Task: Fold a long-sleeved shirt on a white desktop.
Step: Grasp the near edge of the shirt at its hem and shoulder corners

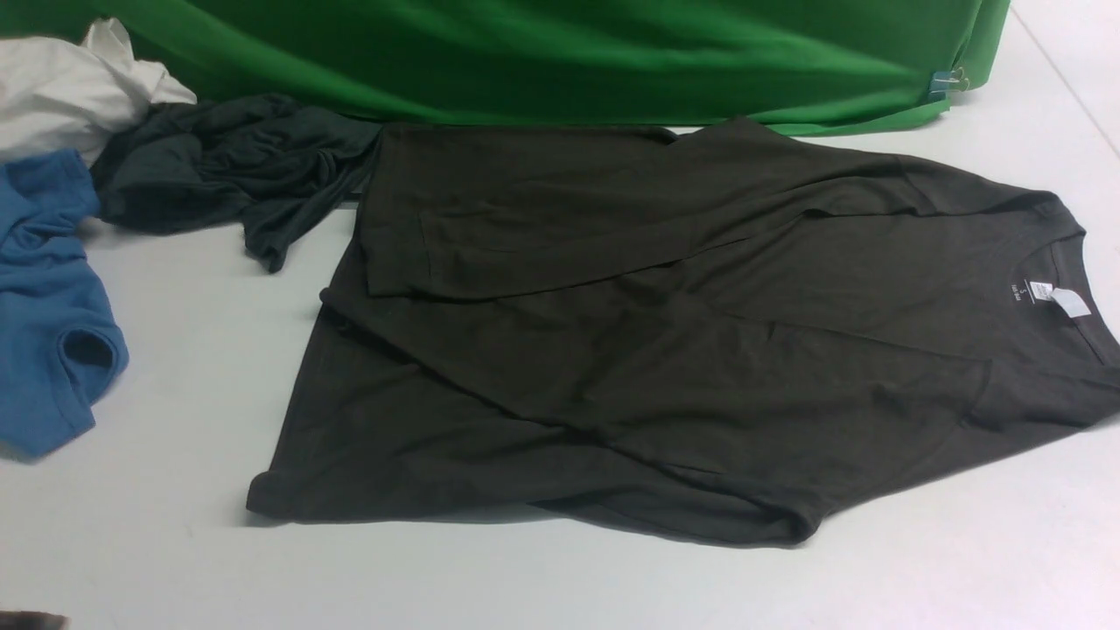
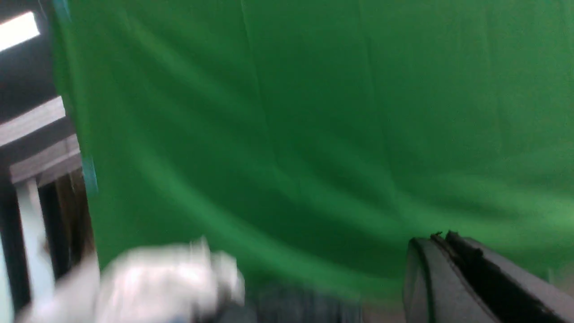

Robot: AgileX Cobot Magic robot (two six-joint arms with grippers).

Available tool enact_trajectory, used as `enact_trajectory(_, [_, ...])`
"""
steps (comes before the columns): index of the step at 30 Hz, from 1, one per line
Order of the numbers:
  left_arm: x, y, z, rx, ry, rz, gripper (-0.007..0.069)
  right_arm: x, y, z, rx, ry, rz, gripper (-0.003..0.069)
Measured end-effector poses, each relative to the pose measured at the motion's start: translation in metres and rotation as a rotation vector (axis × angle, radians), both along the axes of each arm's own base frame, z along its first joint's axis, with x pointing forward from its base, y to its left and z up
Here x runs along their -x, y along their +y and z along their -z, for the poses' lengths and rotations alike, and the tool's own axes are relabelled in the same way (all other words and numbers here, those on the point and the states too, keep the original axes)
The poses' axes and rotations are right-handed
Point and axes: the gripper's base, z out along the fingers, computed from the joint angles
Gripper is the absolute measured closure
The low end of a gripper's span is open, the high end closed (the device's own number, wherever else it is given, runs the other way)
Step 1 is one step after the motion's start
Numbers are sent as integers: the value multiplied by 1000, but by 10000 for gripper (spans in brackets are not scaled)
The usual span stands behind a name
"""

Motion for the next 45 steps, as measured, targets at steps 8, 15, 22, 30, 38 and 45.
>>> enact_trajectory(8, [14, 0, -59, 132, -273, 76, 605, 5, 2, -78, -7, -54, -20, 417])
enact_trajectory(15, [-10, 1, -155, 254, -36, 96, 605, -26, 2, -173, 129, 105, -31, 417])
enact_trajectory(22, [-80, -2, -168, 224, 366, 70, 605, -76, -1, -189, 214, 372, -61, 417])
enact_trajectory(30, [-134, -4, -130, 281, 681, 65, 603, -99, 20, -153, 274, 547, -240, 417])
enact_trajectory(38, [-162, -6, -95, 394, 915, 58, 547, -97, 38, -124, 340, 679, -381, 417])
enact_trajectory(45, [-203, -13, -60, 503, 1183, 71, 389, -92, 42, -112, 389, 787, -438, 417])
